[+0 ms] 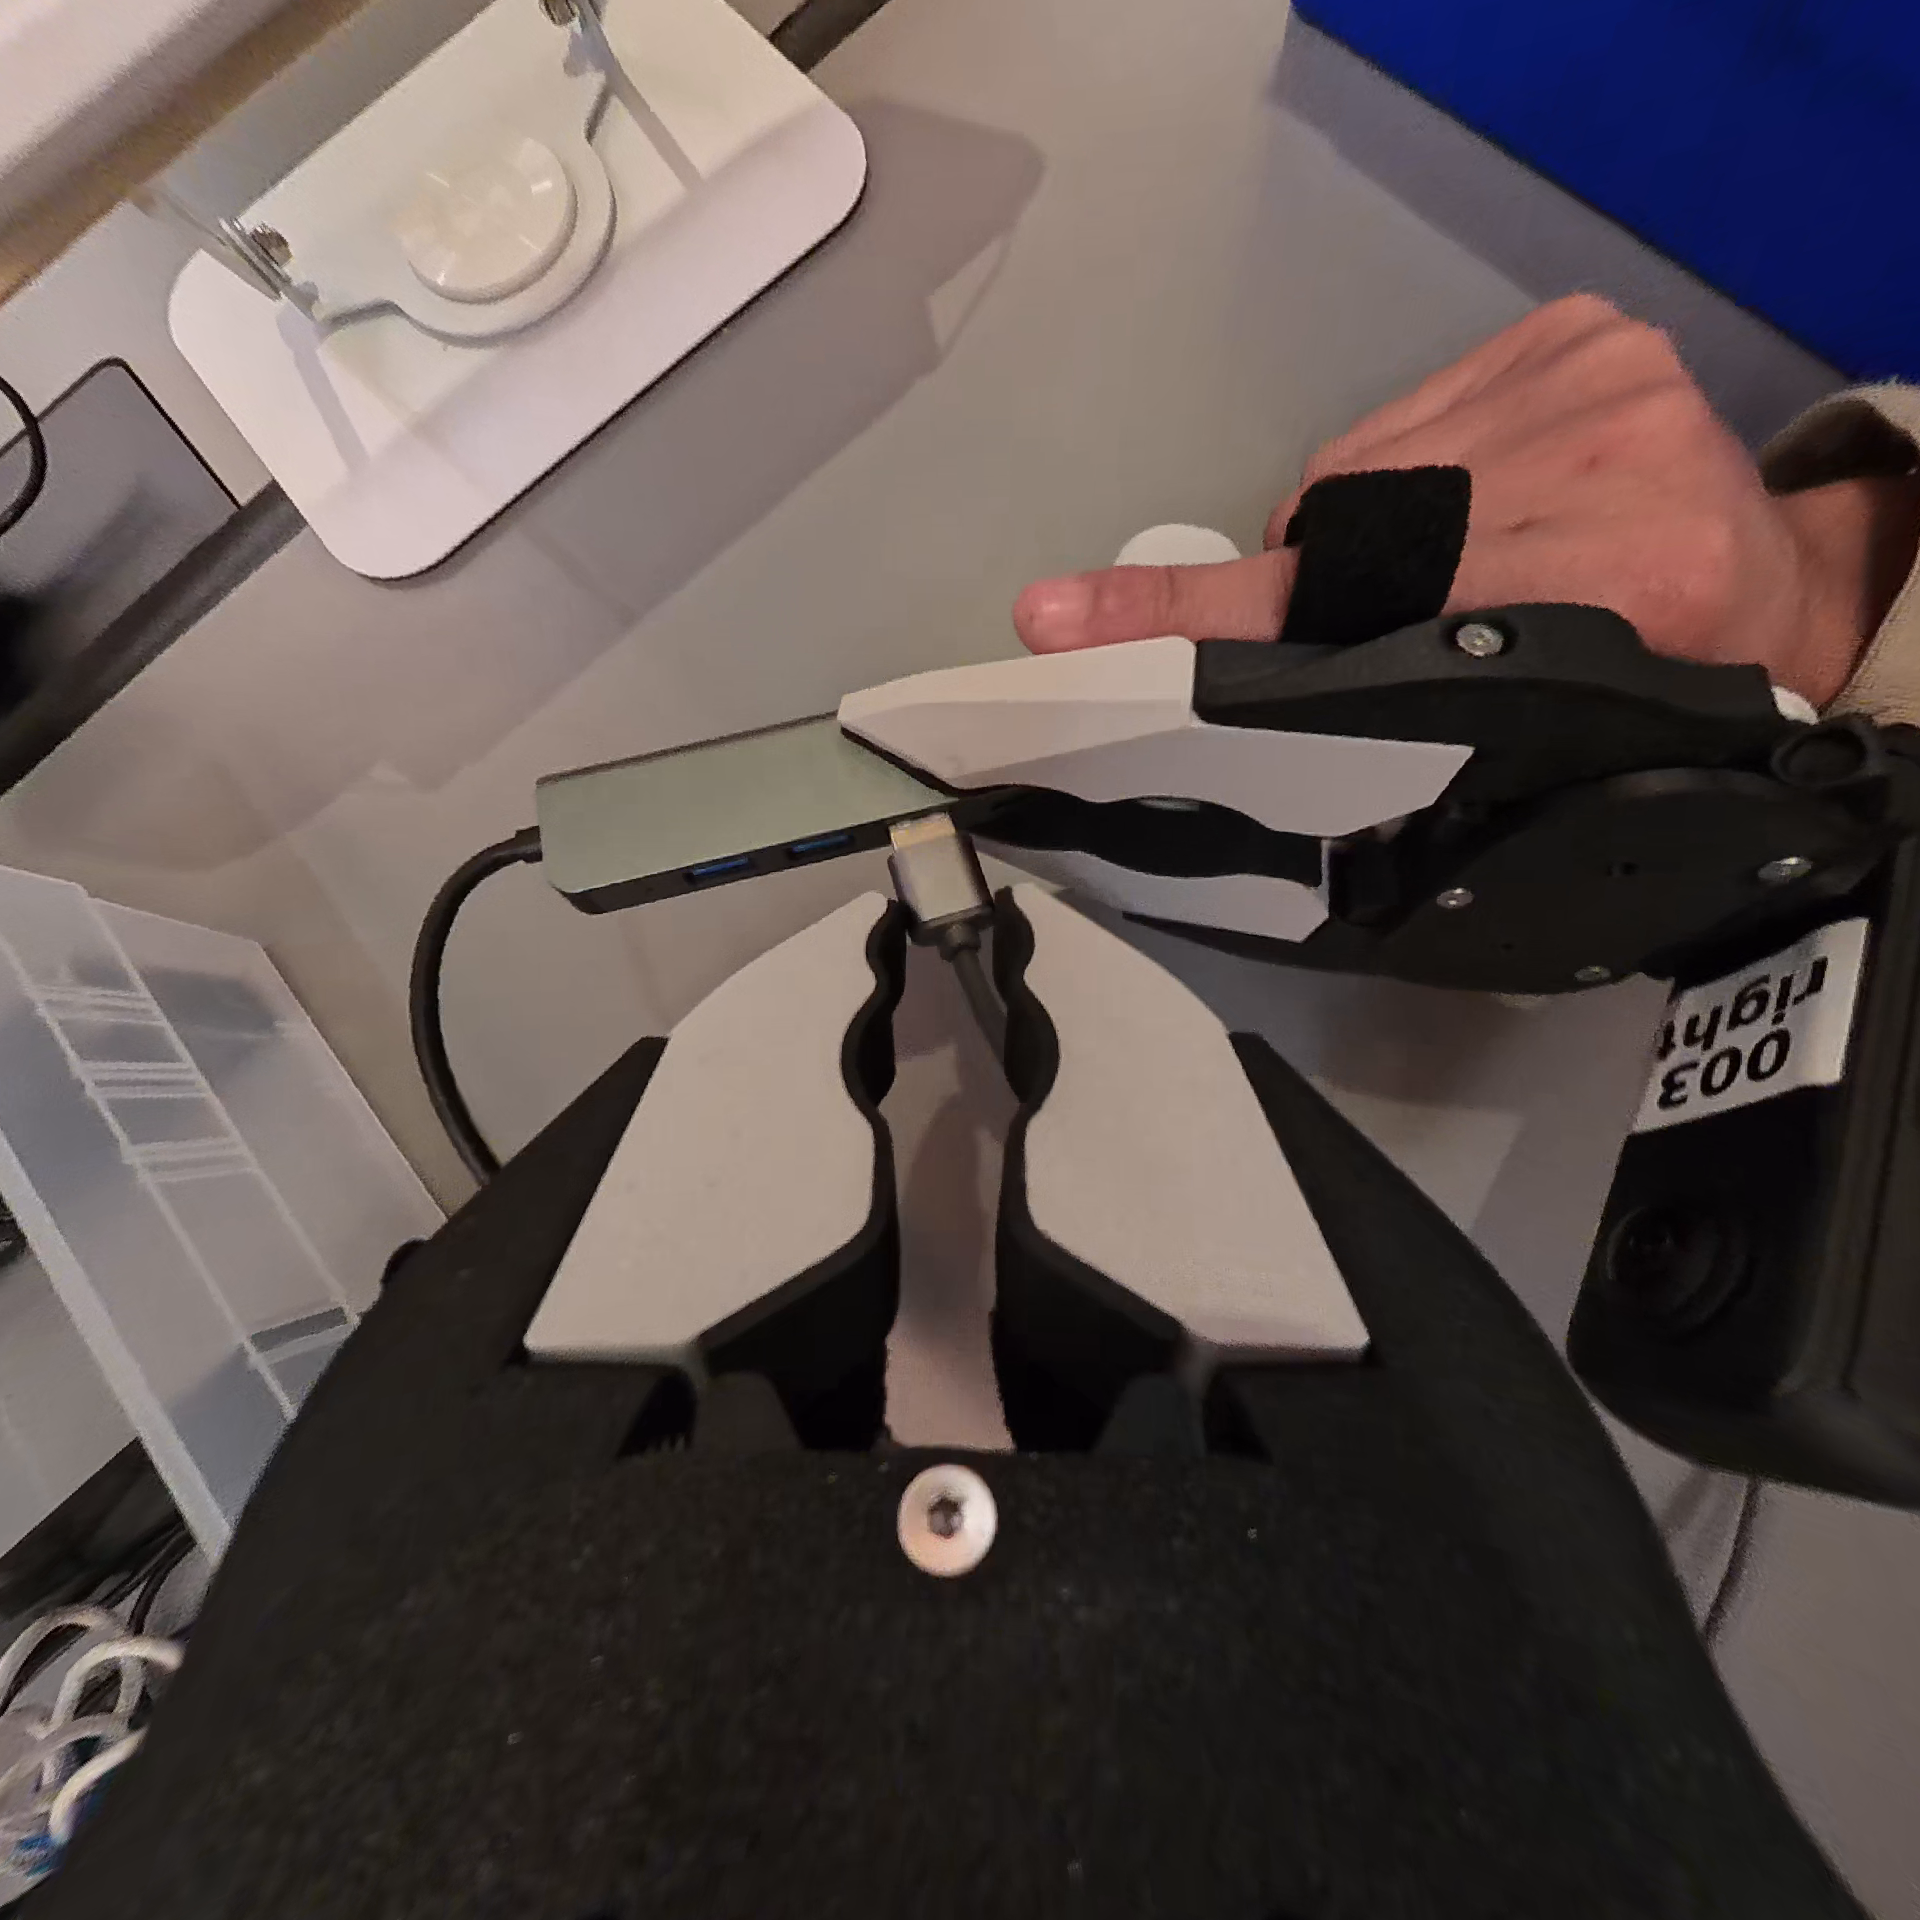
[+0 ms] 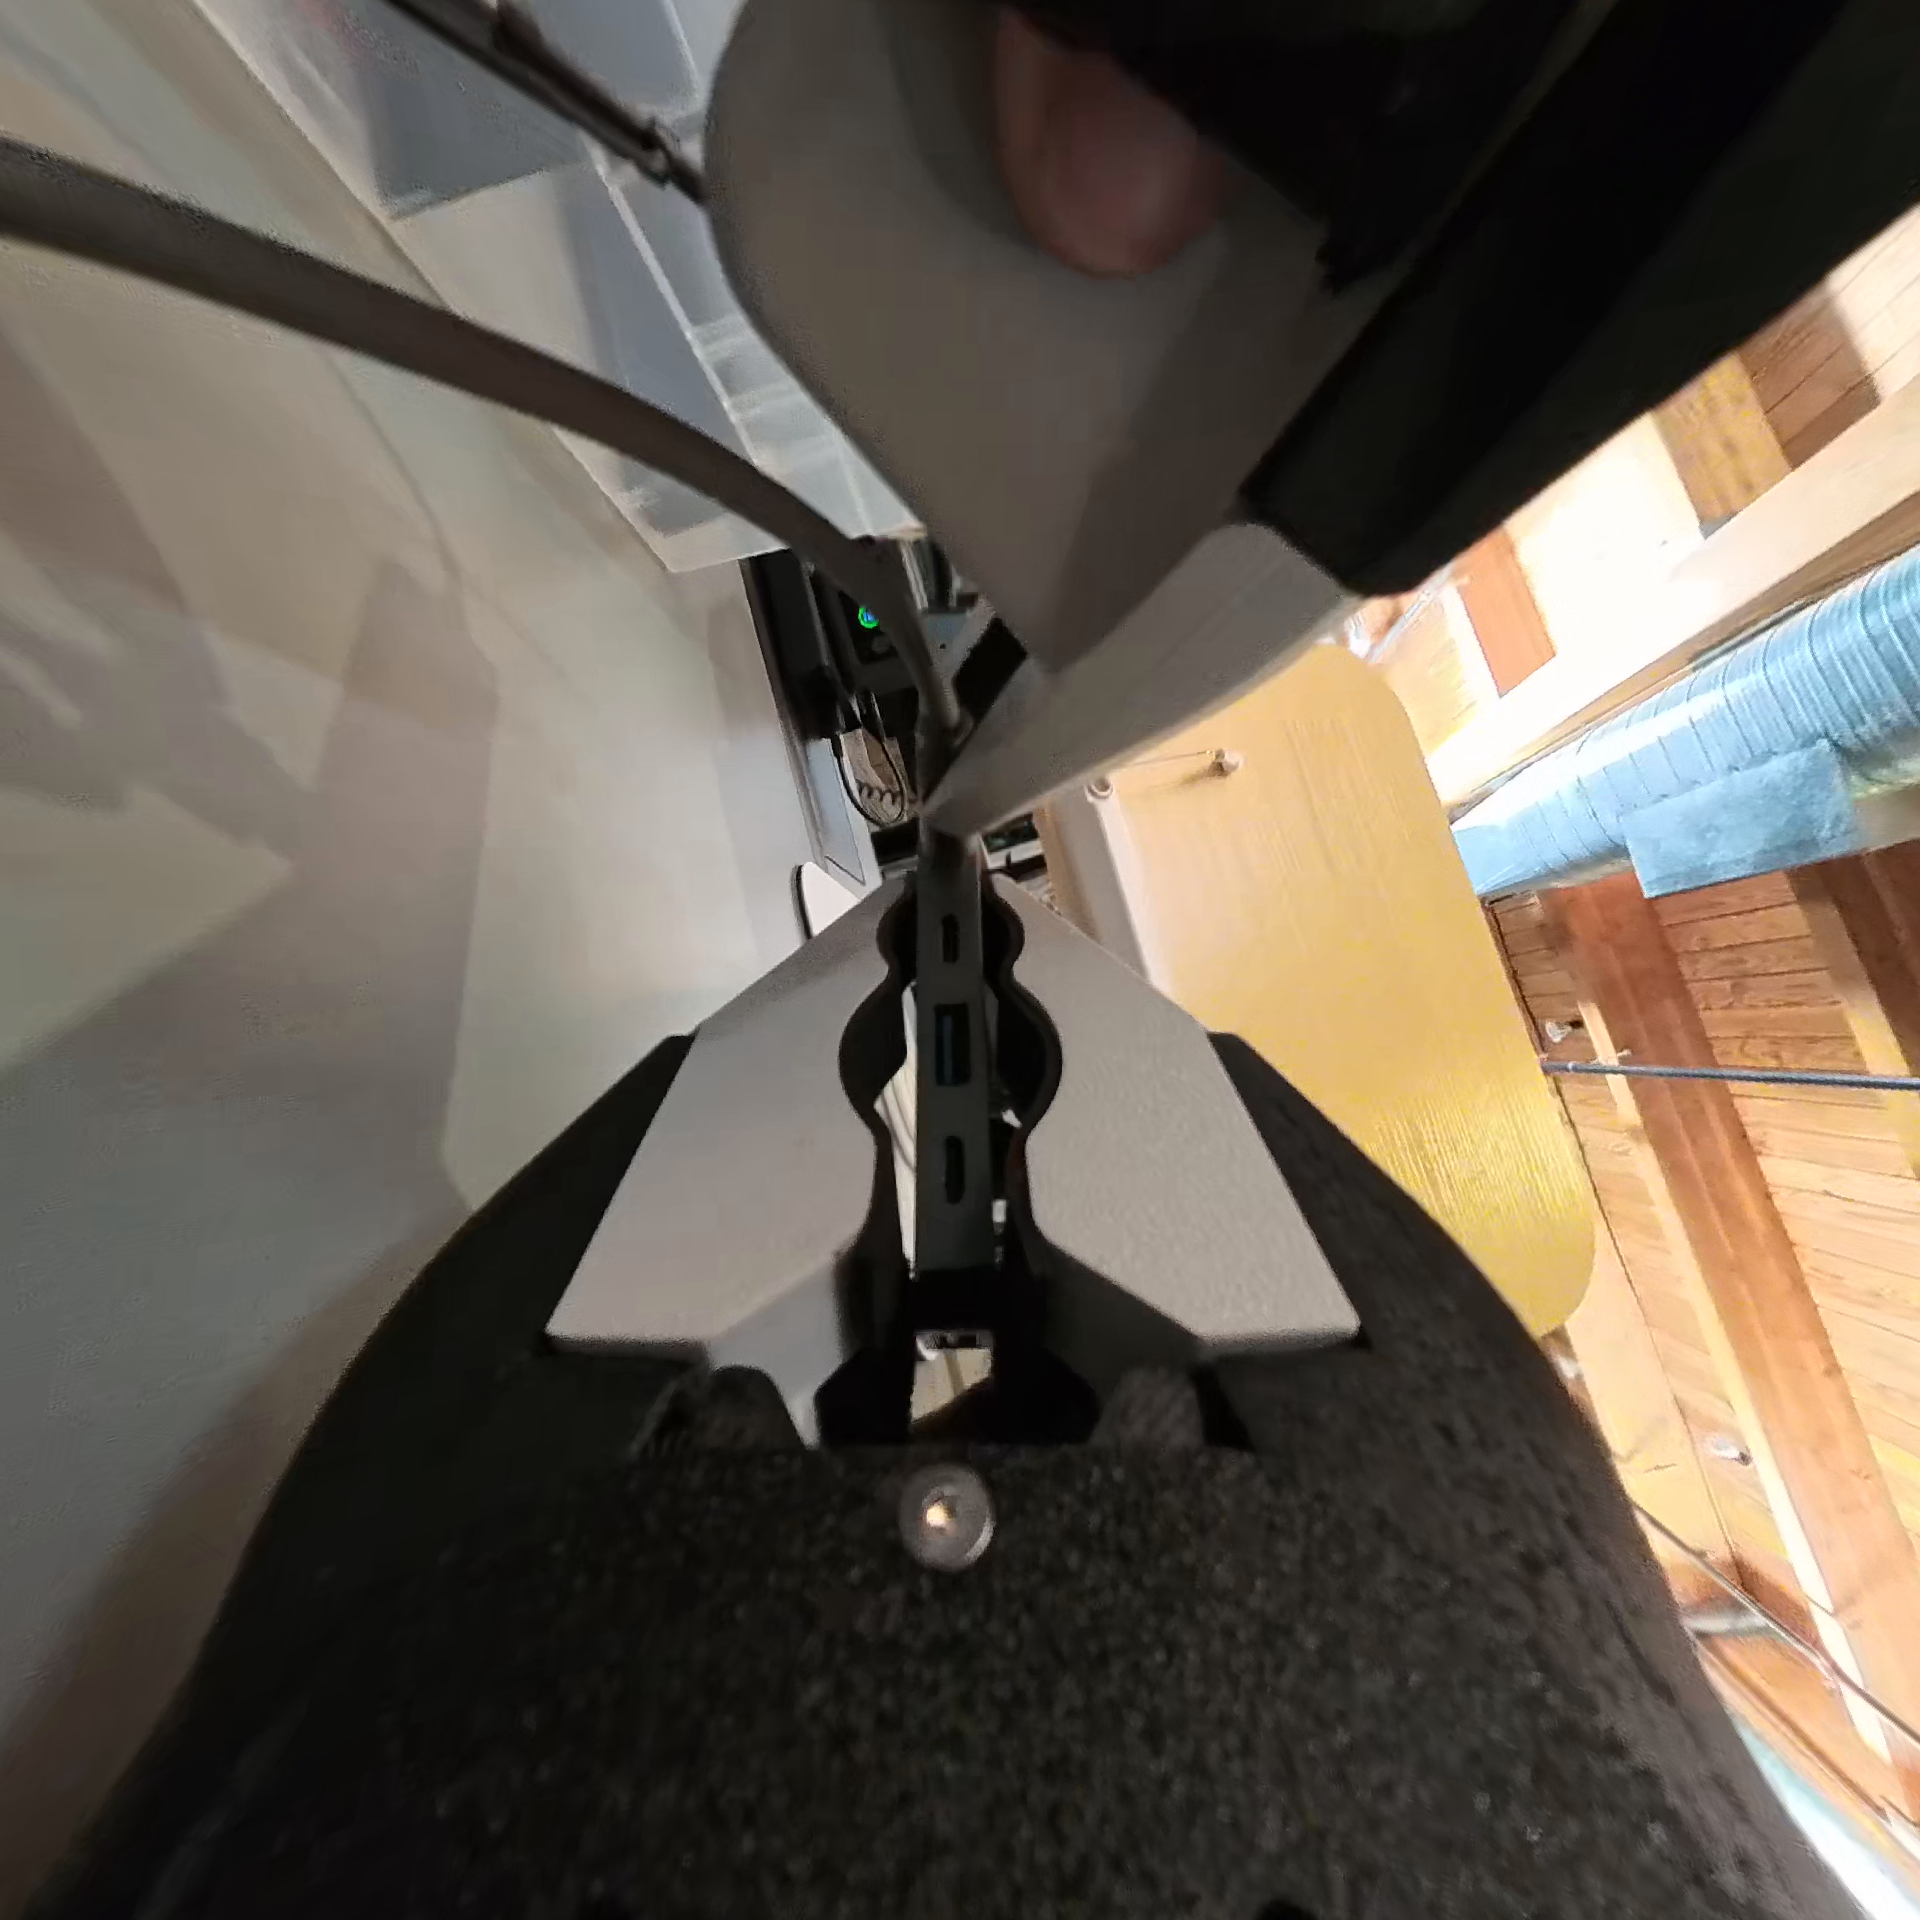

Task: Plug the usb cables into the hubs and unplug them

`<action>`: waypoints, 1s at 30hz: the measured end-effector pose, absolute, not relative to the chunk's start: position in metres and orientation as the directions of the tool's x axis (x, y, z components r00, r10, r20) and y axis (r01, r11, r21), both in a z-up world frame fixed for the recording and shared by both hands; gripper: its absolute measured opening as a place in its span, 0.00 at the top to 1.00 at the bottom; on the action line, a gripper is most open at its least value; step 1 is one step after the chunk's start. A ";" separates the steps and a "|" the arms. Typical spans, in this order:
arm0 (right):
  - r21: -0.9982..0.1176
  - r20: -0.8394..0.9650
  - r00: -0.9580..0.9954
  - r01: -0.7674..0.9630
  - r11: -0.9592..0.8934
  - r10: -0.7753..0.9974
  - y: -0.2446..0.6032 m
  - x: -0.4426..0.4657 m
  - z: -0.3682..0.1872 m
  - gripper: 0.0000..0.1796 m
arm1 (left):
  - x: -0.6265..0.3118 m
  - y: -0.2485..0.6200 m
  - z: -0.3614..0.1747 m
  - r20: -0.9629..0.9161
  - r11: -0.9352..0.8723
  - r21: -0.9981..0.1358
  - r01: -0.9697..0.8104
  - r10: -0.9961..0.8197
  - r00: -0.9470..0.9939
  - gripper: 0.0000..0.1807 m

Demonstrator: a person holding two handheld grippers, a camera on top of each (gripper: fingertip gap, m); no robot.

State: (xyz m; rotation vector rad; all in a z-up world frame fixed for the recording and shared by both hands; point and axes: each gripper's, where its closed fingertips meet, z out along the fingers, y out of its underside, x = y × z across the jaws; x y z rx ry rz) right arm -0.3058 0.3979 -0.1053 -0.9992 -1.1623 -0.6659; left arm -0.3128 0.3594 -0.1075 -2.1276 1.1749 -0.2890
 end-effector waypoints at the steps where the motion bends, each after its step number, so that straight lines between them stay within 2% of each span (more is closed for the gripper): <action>1: -0.283 0.956 0.288 0.861 0.423 0.054 0.399 -0.305 -0.105 0.96 | -0.311 0.360 -0.108 -0.138 -0.355 -0.662 -0.660 -0.808 0.573 0.91; 4: -0.281 0.956 0.288 0.865 0.415 0.047 0.400 -0.302 -0.104 0.96 | -0.306 0.361 -0.108 -0.182 -0.320 -0.680 -0.660 -0.798 0.574 0.91; 9: -0.287 0.954 0.299 0.869 0.404 0.035 0.400 -0.302 -0.101 0.96 | -0.305 0.363 -0.105 -0.140 -0.341 -0.703 -0.624 -0.794 0.591 0.91; 14: -0.318 0.943 0.333 0.877 0.362 0.021 0.405 -0.296 -0.096 0.96 | -0.297 0.368 -0.101 -0.212 -0.284 -0.755 -0.591 -0.747 0.630 0.91; 17: -0.321 0.942 0.334 0.876 0.360 0.026 0.406 -0.297 -0.097 0.96 | -0.297 0.368 -0.101 -0.247 -0.269 -0.746 -0.609 -0.738 0.628 0.91; 22: -0.316 0.944 0.329 0.888 0.334 0.018 0.410 -0.295 -0.097 0.96 | -0.291 0.372 -0.103 -0.112 -0.341 -0.794 -0.503 -0.732 0.672 0.91; 30: -0.268 0.959 0.284 0.884 0.382 0.017 0.408 -0.294 -0.102 0.95 | -0.295 0.370 -0.108 -0.117 -0.326 -0.782 -0.531 -0.760 0.640 0.91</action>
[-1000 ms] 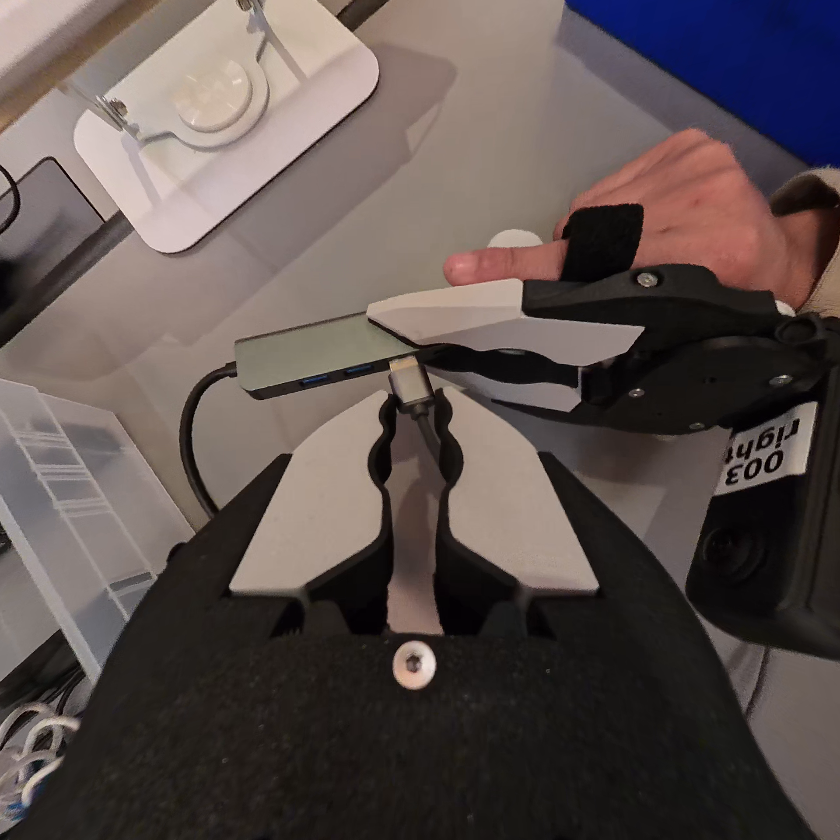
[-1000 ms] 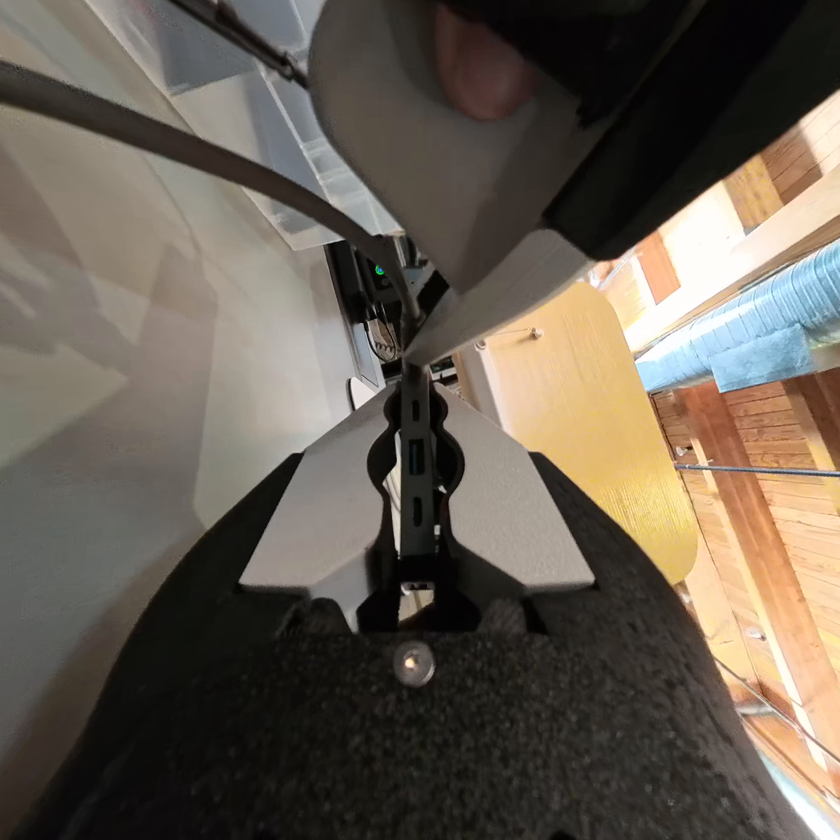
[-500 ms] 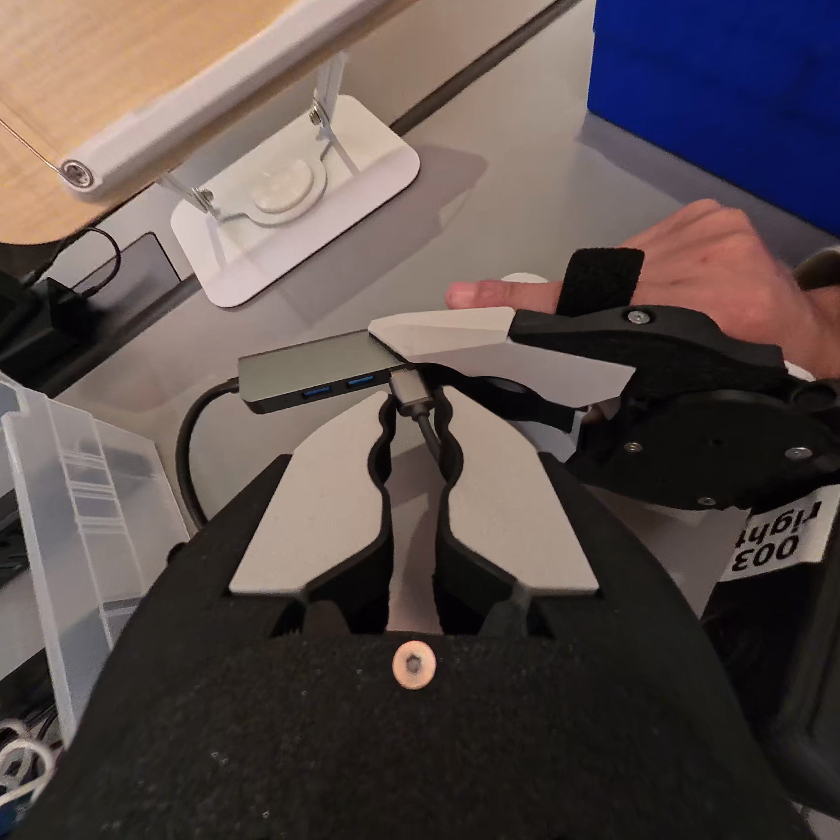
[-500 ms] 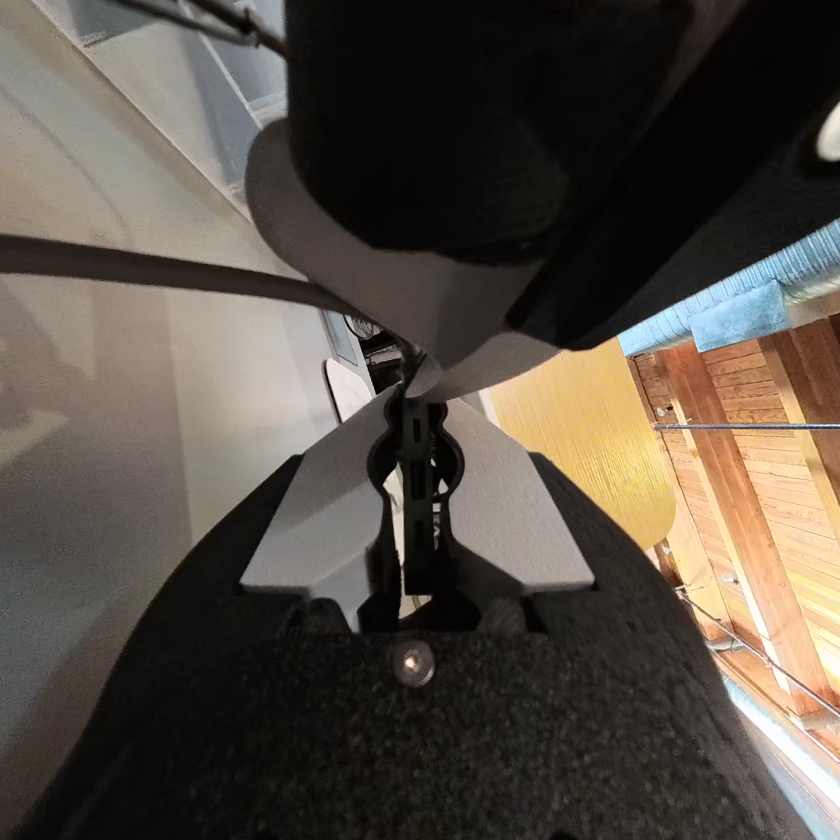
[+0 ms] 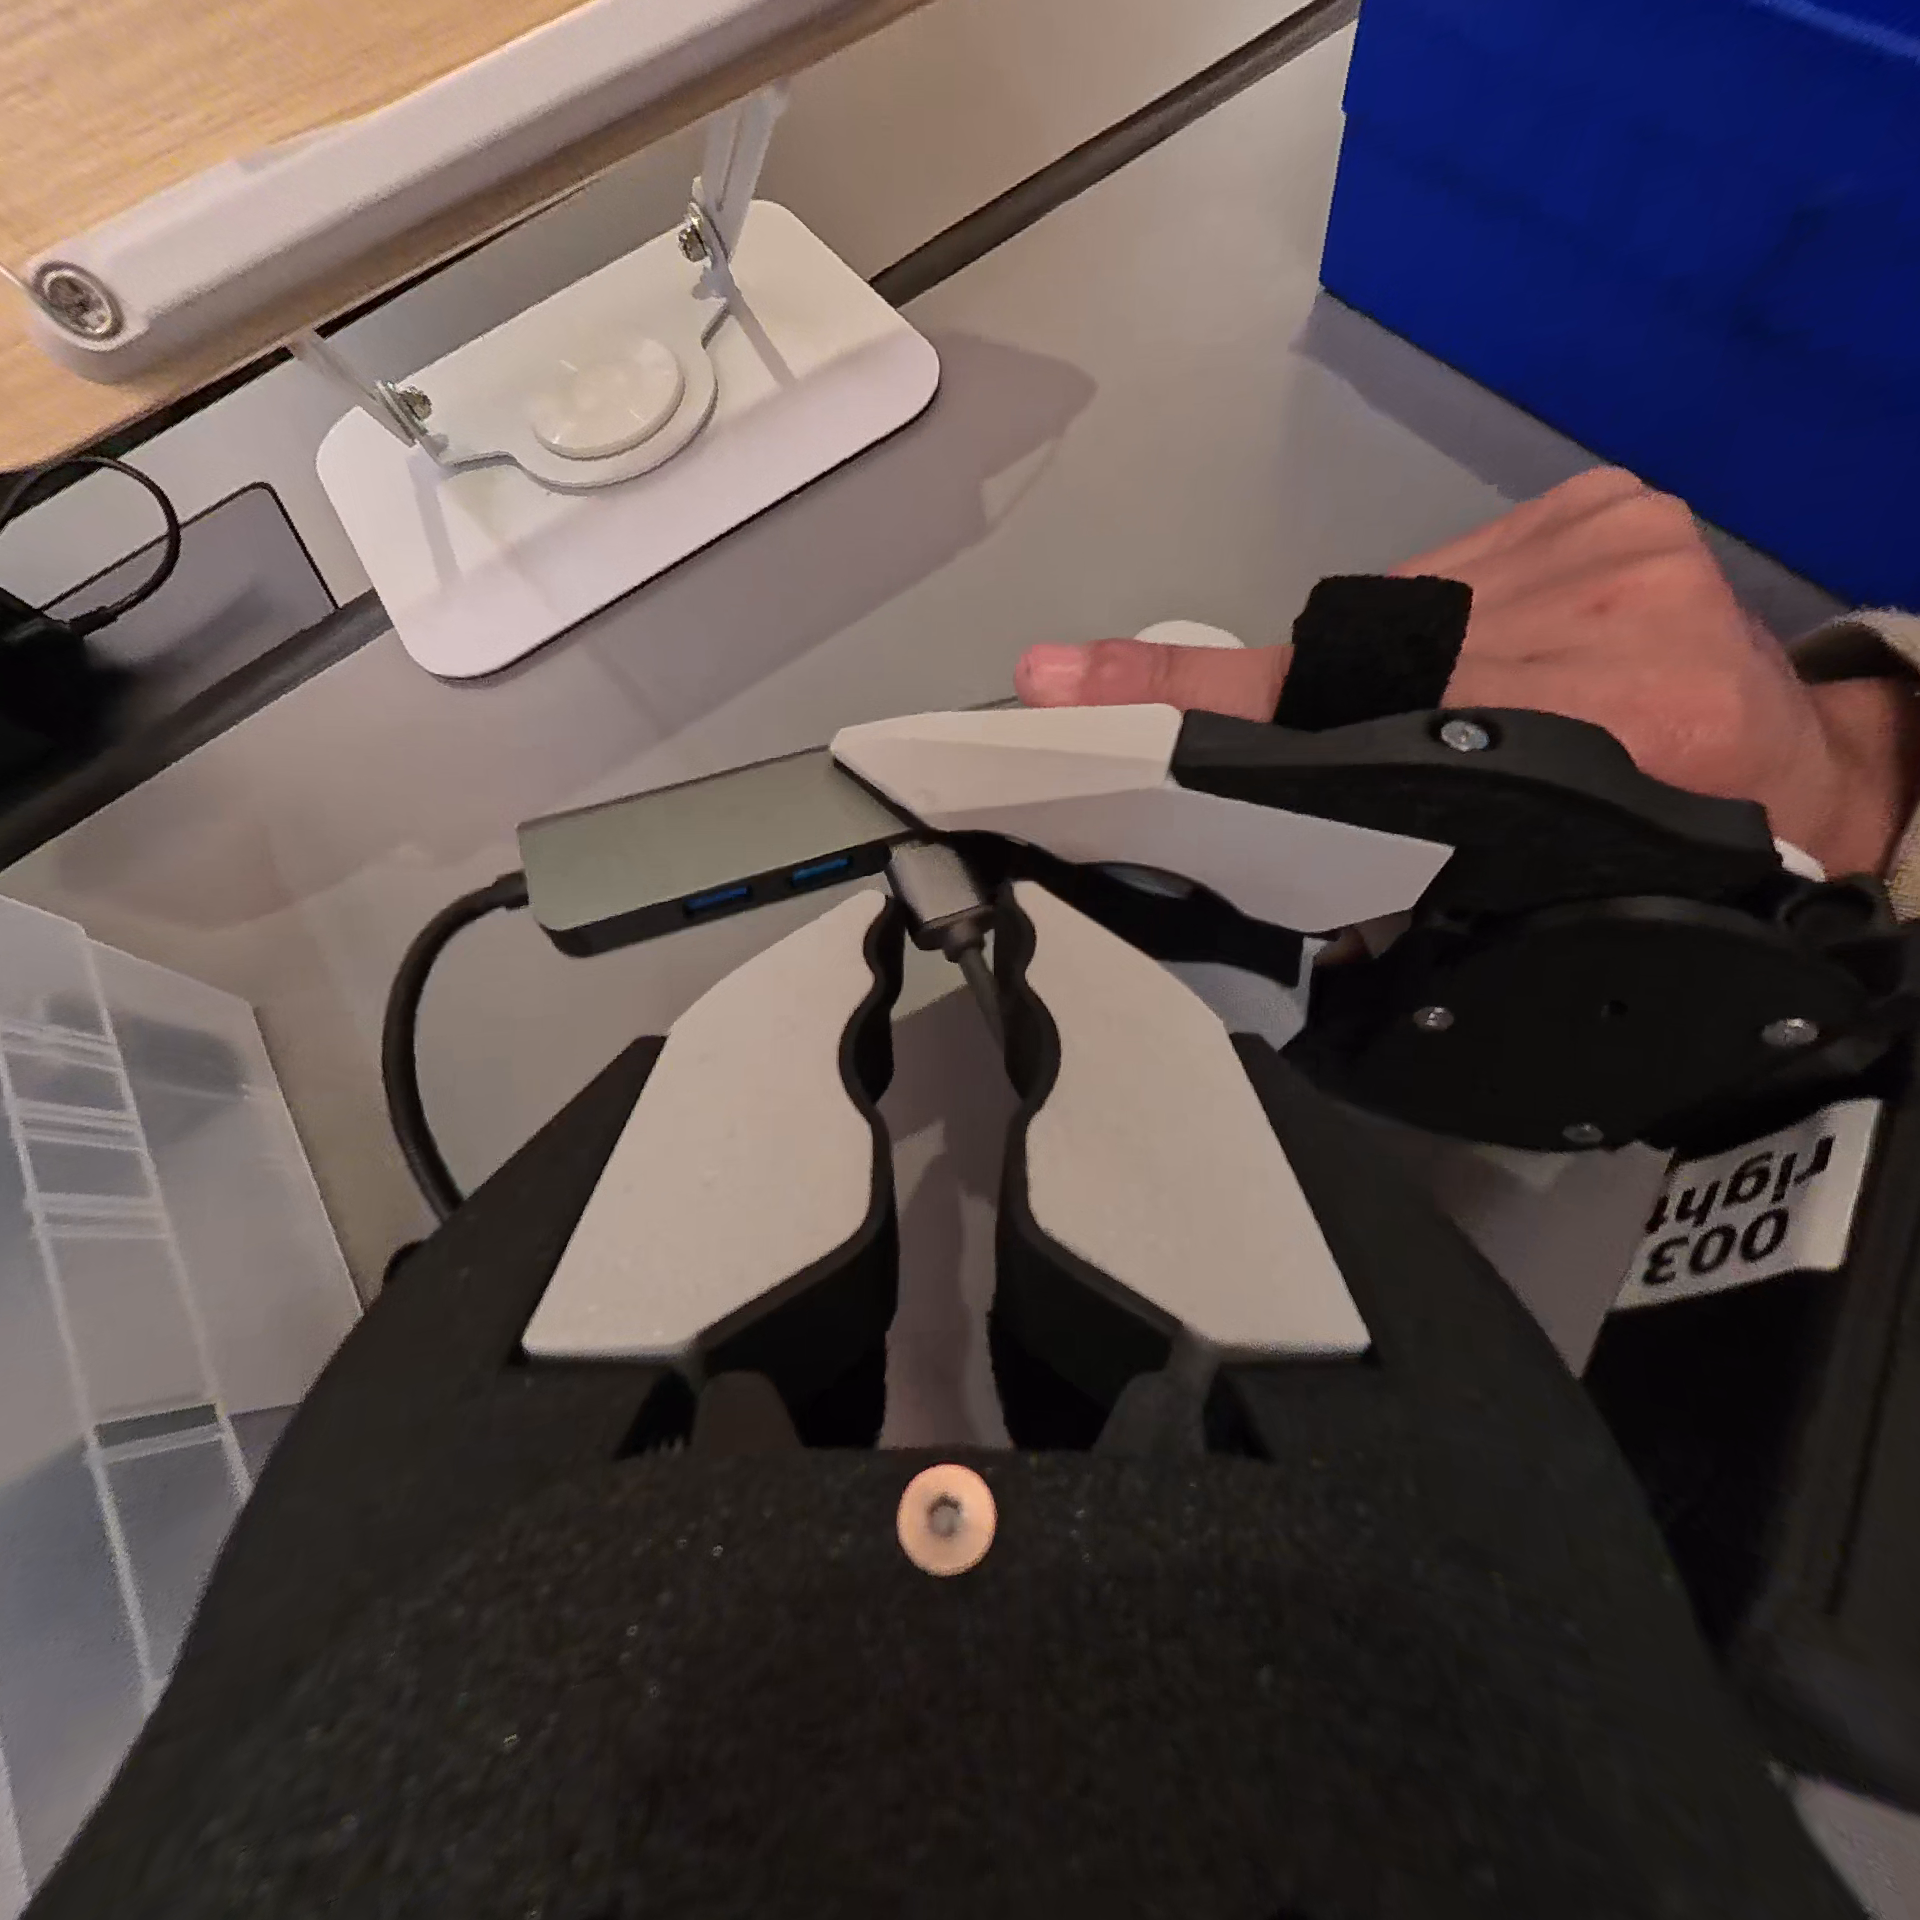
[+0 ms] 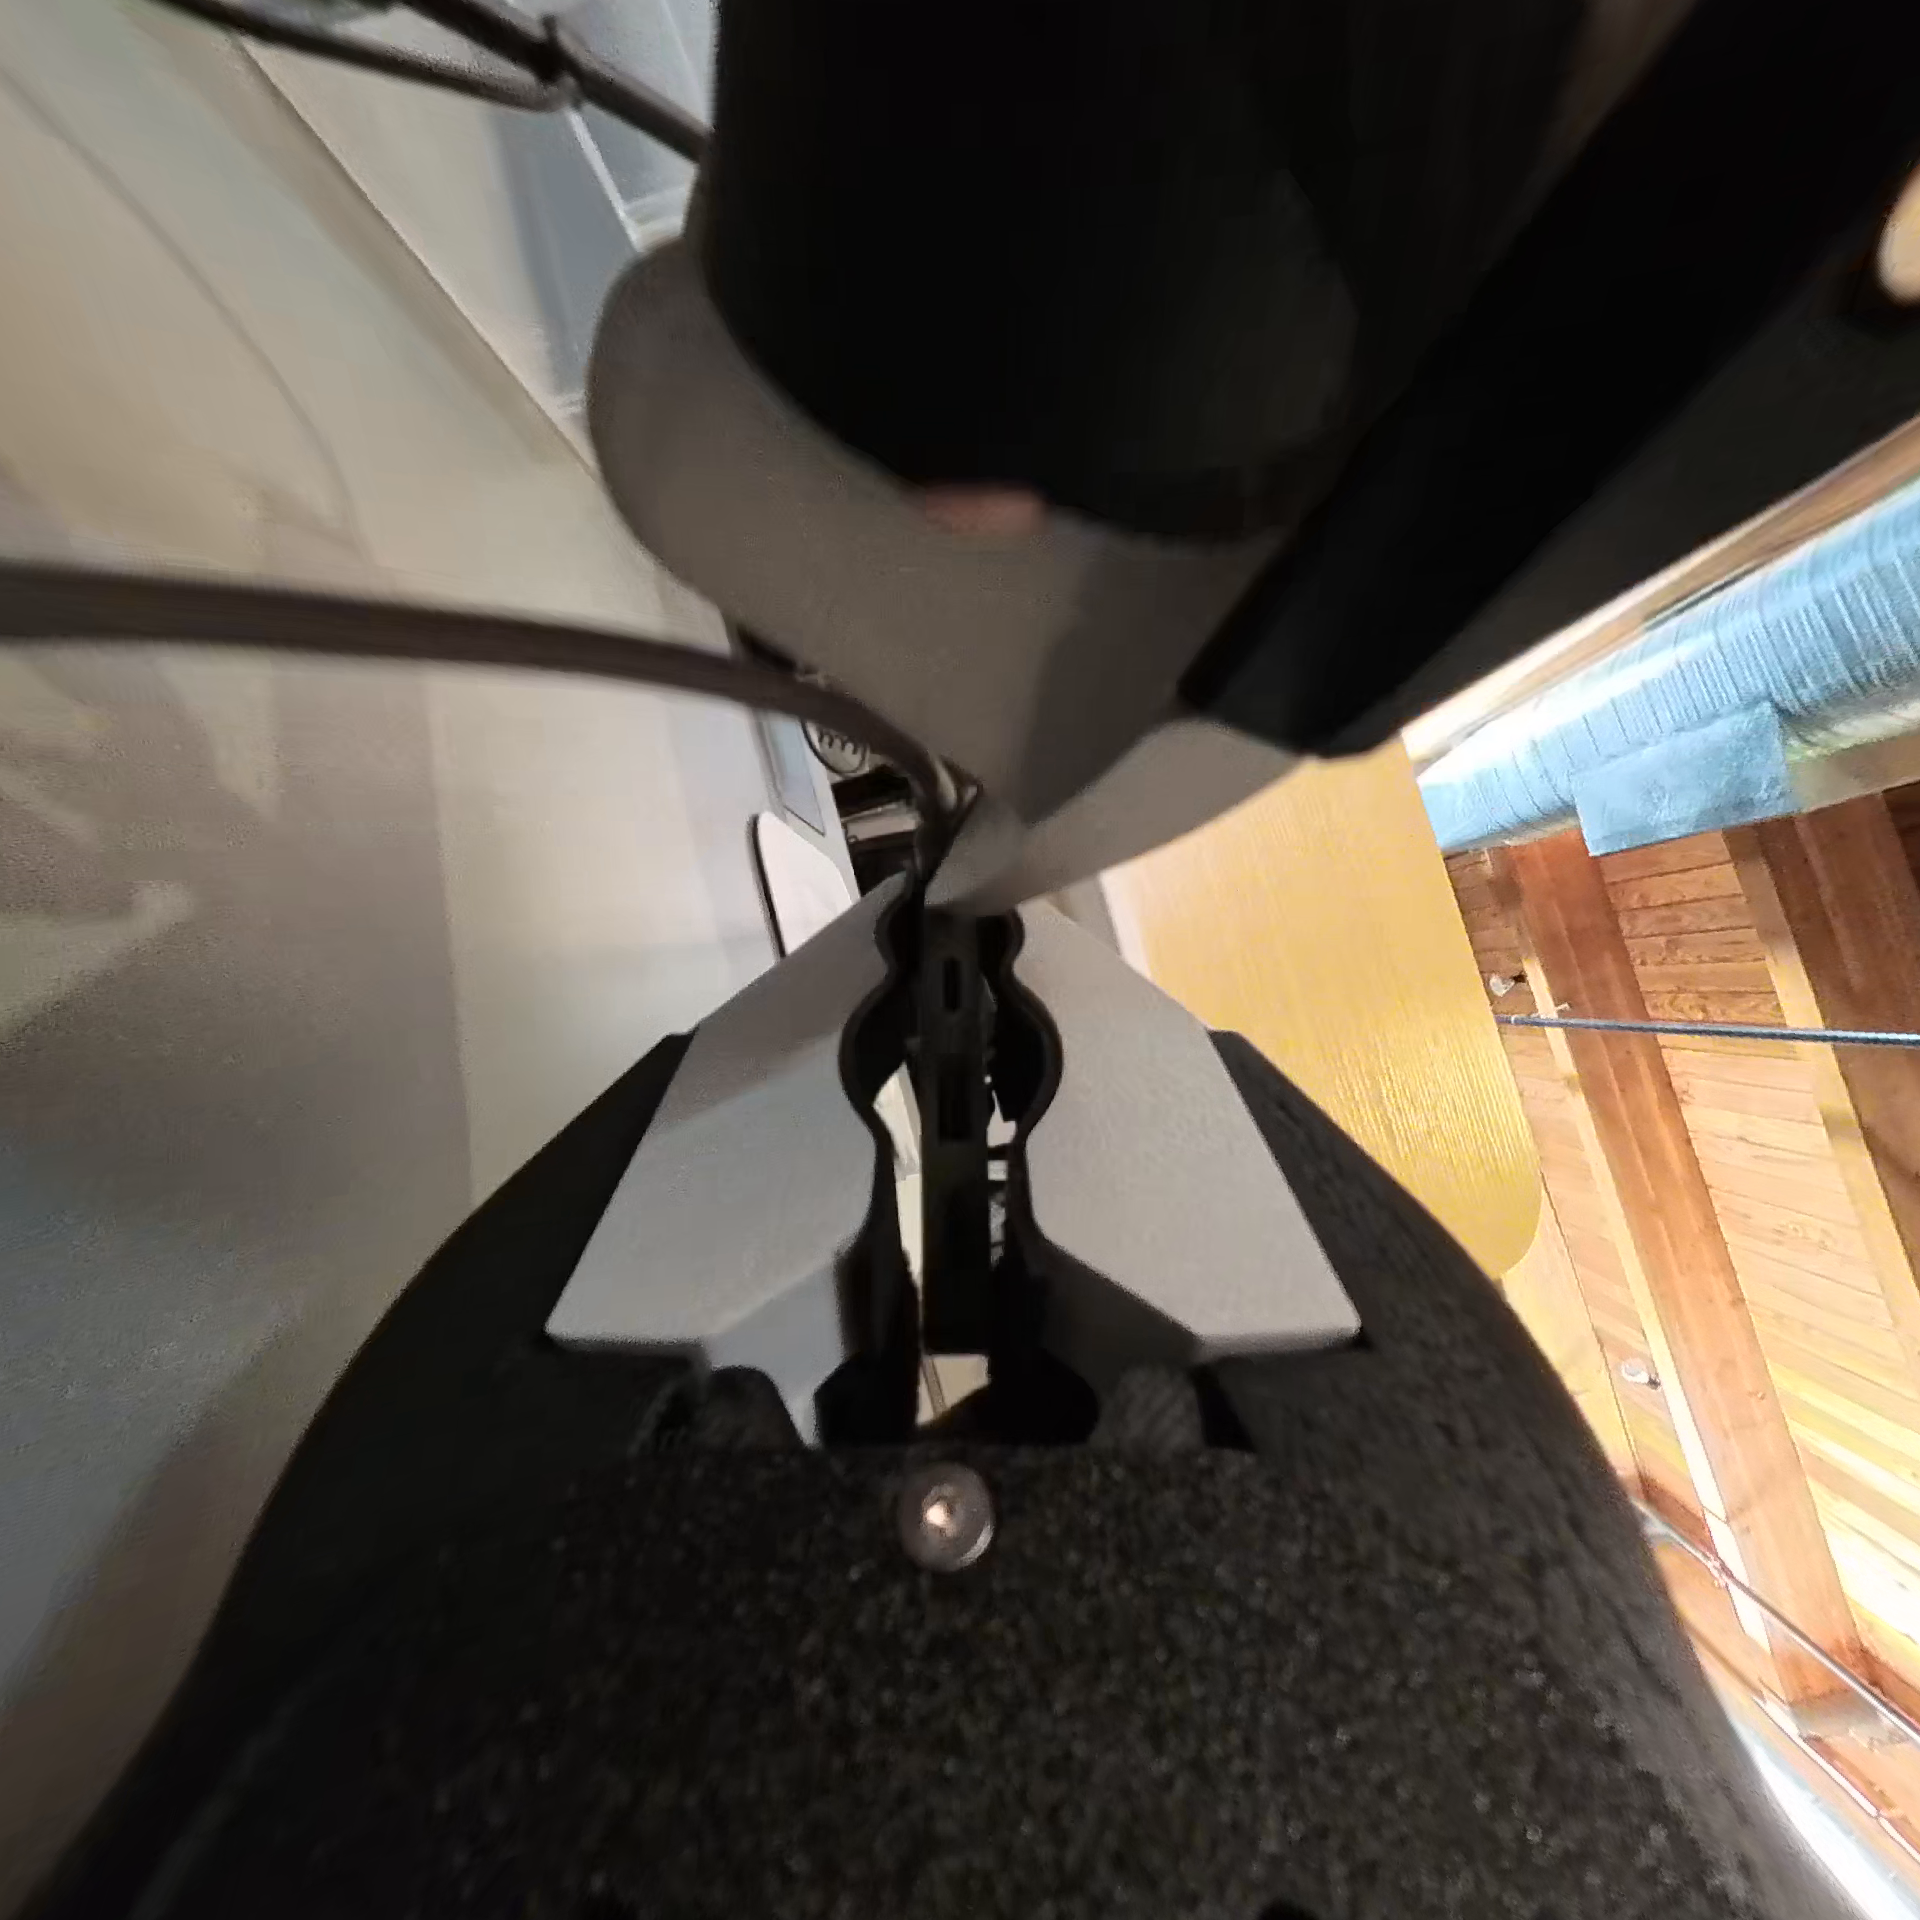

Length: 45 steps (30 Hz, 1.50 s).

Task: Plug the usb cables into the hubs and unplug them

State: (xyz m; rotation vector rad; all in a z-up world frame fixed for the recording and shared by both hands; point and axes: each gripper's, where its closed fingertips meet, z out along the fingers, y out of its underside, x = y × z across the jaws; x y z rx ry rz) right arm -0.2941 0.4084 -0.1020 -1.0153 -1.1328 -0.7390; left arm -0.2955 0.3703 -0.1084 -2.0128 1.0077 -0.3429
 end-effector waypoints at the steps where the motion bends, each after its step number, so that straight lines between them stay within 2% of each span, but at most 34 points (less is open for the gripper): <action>1: -0.266 0.960 0.281 0.882 0.388 0.019 0.407 -0.294 -0.103 0.95 | -0.297 0.370 -0.108 -0.099 -0.336 -0.783 -0.524 -0.764 0.638 0.91; 6: -0.258 0.960 0.279 0.893 0.368 -0.003 0.405 -0.294 -0.101 0.95 | -0.305 0.372 -0.105 -0.061 -0.360 -0.784 -0.506 -0.766 0.640 0.91; 12: -0.244 0.970 0.235 0.917 0.316 0.065 0.400 -0.288 -0.105 0.95 | -0.303 0.364 -0.103 0.002 -0.377 -0.813 -0.443 -0.763 0.646 0.91; 14: -0.227 0.974 0.213 0.936 0.267 0.082 0.396 -0.273 -0.096 0.95 | -0.308 0.348 -0.088 0.044 -0.372 -0.850 -0.373 -0.756 0.653 0.75; 17: -0.323 0.934 0.298 0.940 0.111 0.199 0.385 -0.238 -0.070 0.95 | -0.323 0.303 -0.051 0.161 -0.331 -0.929 -0.164 -0.764 0.625 0.70; 20: -0.408 0.896 0.410 0.912 -0.047 0.168 0.368 -0.188 -0.012 0.95 | -0.345 0.256 -0.024 0.239 -0.272 -0.962 0.033 -0.772 0.589 0.69; 23: -0.595 0.776 0.616 0.786 -0.164 0.137 0.354 -0.126 0.058 0.95 | -0.366 0.233 -0.044 0.191 -0.233 -0.972 0.013 -0.764 0.616 0.70; 26: -0.737 0.654 0.754 0.654 -0.169 0.065 0.341 -0.067 0.139 0.95 | -0.378 0.229 -0.076 0.161 -0.232 -0.972 -0.029 -0.755 0.636 0.75; 30: -0.767 0.634 0.772 0.620 -0.166 -0.046 0.324 -0.013 0.234 0.95 | -0.375 0.235 -0.089 0.183 -0.291 -0.953 -0.080 -0.767 0.615 0.75; 33: -0.718 0.689 0.714 0.650 -0.247 -0.125 0.325 0.028 0.268 0.95 | -0.374 0.233 -0.094 0.205 -0.323 -0.942 -0.088 -0.764 0.612 0.75; 36: -0.694 0.699 0.706 0.630 -0.348 -0.115 0.339 0.064 0.253 0.95 | -0.368 0.227 -0.092 0.206 -0.314 -0.945 -0.087 -0.782 0.589 0.75; 40: -0.647 0.679 0.732 0.568 -0.508 -0.046 0.360 0.104 0.173 0.95 | -0.360 0.222 -0.100 0.159 -0.300 -0.941 -0.159 -0.803 0.574 0.75; 42: -0.661 0.633 0.773 0.515 -0.546 -0.037 0.362 0.117 0.145 0.95 | -0.357 0.220 -0.103 0.154 -0.302 -0.937 -0.177 -0.811 0.564 0.75; 45: -0.688 0.589 0.807 0.471 -0.552 -0.047 0.360 0.131 0.133 0.95 | -0.357 0.219 -0.108 0.139 -0.303 -0.931 -0.204 -0.812 0.567 0.75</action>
